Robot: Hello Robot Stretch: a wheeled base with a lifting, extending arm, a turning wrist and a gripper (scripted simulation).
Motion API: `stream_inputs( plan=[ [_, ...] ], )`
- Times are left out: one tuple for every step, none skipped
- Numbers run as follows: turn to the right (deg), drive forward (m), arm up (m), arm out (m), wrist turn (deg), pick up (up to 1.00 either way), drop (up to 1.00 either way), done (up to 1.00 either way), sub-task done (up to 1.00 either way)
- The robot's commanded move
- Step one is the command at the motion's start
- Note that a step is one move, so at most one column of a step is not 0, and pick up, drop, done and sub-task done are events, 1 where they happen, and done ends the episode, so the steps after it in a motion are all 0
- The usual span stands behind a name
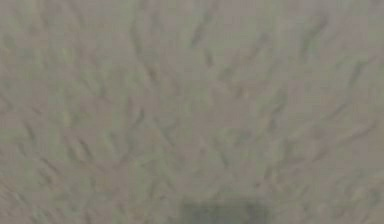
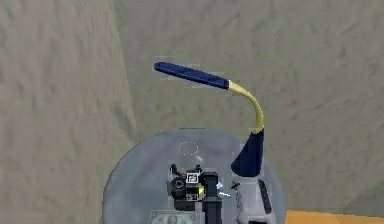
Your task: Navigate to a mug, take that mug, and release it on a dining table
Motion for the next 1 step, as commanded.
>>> stream_inputs(
  plan=[
    [0.0, 0.00, 0.10, 0.00, 0.0, 0.00, 0.00, 0.00, 0.00]
  ],
)
